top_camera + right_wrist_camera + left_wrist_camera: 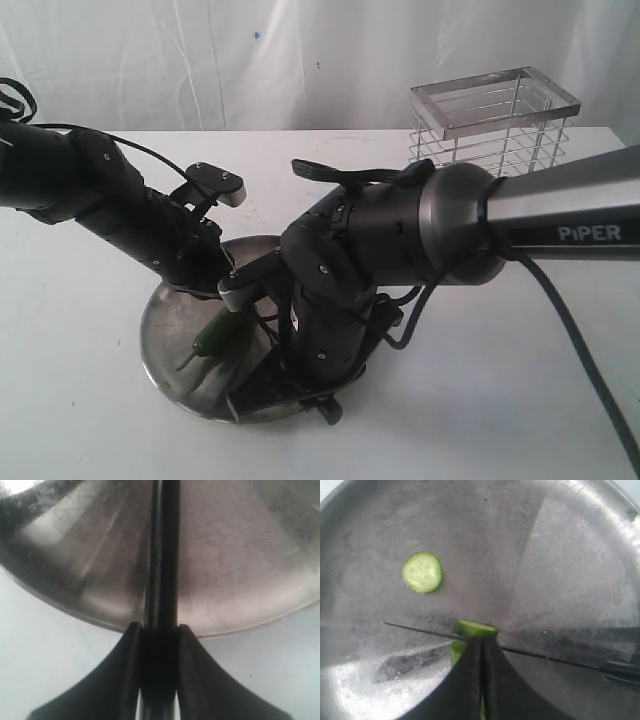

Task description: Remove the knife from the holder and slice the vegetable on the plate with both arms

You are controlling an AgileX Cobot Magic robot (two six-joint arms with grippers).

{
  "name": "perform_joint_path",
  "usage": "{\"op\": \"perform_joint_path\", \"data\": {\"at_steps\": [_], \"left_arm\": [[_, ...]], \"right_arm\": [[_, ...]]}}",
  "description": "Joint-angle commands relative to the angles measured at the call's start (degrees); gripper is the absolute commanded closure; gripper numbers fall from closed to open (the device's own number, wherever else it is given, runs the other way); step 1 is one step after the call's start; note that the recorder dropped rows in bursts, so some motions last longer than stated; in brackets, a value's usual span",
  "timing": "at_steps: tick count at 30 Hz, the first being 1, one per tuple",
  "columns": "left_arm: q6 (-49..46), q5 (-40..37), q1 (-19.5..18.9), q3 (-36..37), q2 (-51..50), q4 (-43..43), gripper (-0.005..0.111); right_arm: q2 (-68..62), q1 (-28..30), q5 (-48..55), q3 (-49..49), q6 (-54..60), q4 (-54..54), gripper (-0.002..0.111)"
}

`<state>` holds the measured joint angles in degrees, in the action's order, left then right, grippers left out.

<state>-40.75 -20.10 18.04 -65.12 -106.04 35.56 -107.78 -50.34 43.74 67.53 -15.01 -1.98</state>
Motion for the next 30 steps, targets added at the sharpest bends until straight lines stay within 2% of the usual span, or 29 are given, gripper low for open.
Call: {"op": "perform_joint_path", "data": {"at_steps": [1,14,30], "left_arm": [[-0.02,-1.35,0.4,0.36,0.32,0.26,0.107],[-0.02,-1.71,0.4,0.36,0.32,0.26,0.107],[-0.02,-2.13,0.4,0.36,0.32,0.26,0.107]], "right_arm": [[0.17,0.16,-0.69,0.62,1.77,-0.36,0.108],[-4.89,0.16,2.71,6.52,3.48,-1.61,0.108],[-6.64,0.16,2.53,8.35,4.57,-2.83,0.108]]}}
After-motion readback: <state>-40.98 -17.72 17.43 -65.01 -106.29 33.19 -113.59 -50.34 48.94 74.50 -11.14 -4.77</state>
